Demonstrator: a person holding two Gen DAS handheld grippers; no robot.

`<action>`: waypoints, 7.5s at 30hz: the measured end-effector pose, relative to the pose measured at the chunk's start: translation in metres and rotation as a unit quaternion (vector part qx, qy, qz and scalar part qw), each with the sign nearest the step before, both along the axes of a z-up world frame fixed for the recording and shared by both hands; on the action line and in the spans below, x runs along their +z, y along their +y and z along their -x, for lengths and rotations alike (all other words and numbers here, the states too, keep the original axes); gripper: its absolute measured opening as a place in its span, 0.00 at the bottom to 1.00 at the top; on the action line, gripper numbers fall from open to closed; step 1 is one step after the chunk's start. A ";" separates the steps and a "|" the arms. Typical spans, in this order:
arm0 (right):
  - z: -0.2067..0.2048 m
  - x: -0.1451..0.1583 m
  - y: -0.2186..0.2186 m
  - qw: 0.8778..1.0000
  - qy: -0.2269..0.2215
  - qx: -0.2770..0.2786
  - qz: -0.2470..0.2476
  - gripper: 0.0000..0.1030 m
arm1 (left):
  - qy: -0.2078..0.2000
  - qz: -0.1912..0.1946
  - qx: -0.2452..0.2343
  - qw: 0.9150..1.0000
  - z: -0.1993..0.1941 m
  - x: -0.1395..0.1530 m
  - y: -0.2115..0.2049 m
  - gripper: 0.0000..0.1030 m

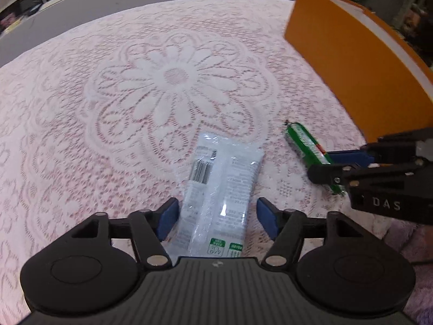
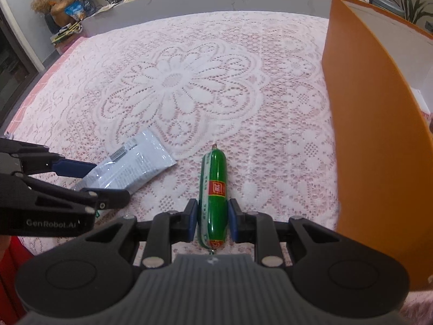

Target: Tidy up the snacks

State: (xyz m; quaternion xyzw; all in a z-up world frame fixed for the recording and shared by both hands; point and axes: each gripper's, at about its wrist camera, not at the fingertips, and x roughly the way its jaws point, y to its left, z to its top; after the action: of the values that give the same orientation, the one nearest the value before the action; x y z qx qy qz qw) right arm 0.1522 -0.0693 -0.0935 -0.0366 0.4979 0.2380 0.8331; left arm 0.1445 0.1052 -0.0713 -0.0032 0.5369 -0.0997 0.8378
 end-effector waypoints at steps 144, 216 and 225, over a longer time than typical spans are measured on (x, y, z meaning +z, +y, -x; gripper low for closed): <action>0.030 0.164 -0.164 0.976 -0.208 -0.056 0.012 0.83 | -0.309 -0.029 -0.043 0.950 0.018 0.189 -0.173 0.82; 0.116 0.082 -0.142 0.954 -0.248 -0.167 0.035 0.95 | -0.261 -0.015 0.047 0.964 0.066 0.094 -0.126 1.00; 0.116 0.081 -0.139 0.954 -0.247 -0.164 0.038 0.95 | -0.261 -0.015 0.048 0.964 0.068 0.095 -0.126 1.00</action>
State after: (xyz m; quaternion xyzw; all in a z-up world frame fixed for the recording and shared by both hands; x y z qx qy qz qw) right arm 0.0359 -0.2086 -0.0123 -0.0433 0.2844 0.0624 0.9557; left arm 0.0769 -0.0212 0.0240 0.0099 0.2999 -0.0489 0.9527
